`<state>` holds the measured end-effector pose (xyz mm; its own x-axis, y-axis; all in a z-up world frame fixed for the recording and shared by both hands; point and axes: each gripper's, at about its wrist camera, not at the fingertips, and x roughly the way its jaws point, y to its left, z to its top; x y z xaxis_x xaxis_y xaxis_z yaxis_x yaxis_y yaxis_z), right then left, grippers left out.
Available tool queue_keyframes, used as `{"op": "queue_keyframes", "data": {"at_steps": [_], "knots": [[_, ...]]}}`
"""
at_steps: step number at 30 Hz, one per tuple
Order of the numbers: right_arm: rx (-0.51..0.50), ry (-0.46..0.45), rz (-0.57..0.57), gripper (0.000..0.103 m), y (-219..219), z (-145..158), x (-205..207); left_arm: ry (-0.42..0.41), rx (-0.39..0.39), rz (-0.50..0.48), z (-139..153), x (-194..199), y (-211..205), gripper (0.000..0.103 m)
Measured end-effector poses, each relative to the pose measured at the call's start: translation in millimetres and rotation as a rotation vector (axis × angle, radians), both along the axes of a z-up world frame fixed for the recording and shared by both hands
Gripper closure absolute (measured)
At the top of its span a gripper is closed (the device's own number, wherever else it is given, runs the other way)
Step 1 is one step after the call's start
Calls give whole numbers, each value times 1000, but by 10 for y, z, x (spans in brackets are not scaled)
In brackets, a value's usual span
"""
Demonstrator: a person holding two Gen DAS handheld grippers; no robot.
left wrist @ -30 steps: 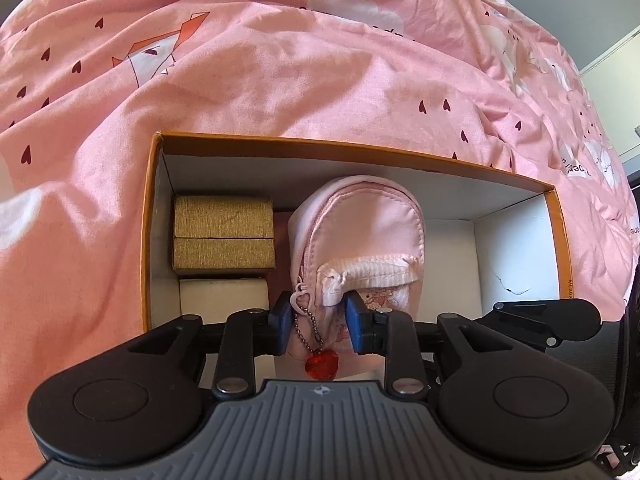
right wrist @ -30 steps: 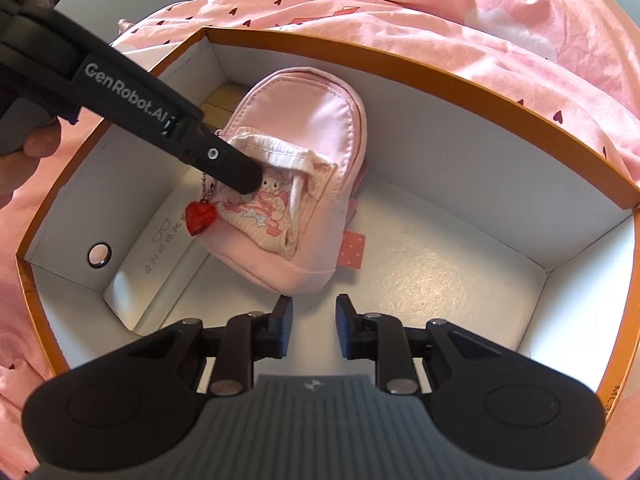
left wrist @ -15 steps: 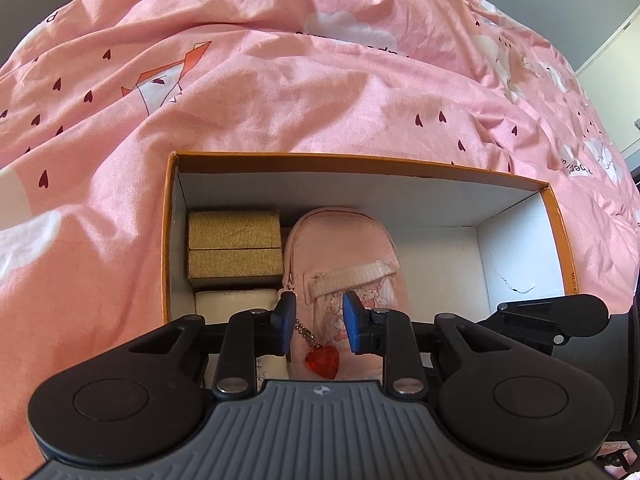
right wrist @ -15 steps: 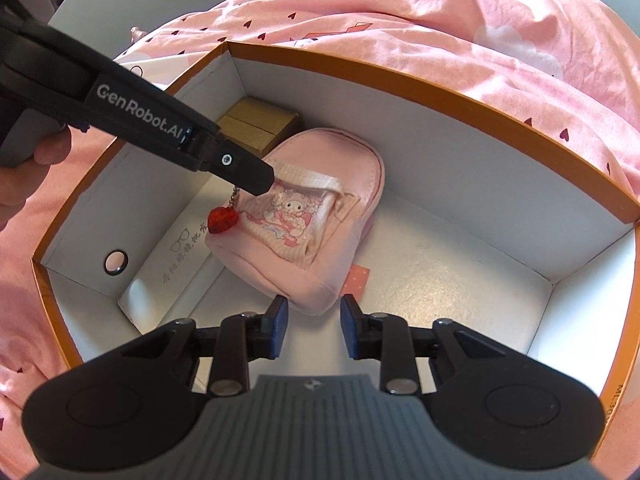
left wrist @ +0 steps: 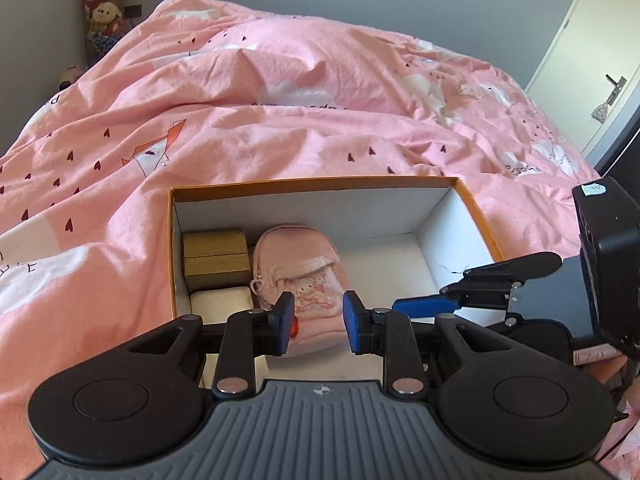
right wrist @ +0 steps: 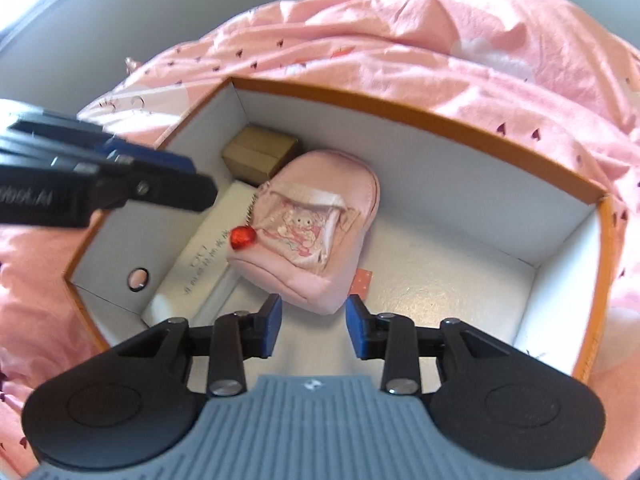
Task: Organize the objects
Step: 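Withdraw both tools up and away from the orange box toward the remaining items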
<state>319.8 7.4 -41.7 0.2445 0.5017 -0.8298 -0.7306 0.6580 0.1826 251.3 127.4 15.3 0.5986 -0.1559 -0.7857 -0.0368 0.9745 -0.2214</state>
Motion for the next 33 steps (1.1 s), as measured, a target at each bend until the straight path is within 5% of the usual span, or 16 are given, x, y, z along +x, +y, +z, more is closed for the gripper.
{"op": "queue_keyframes", "data": {"at_steps": [10,14,18,33], "knots": [[189,-87,-152,40,-578,457,-721,-84,-42,16,96,-911,-321,64],[200,-135,-203,35,-770,439,-1112,-62,-67,23,-77,-1161,-436,63],[194,-82,-266,35,-906,256,-1360,-10,-91,32,-310,-1280,-483,60],[-83,141,-313,35,-686,-452,-1727,181,-128,113,-876,-1614,-458,55]]}}
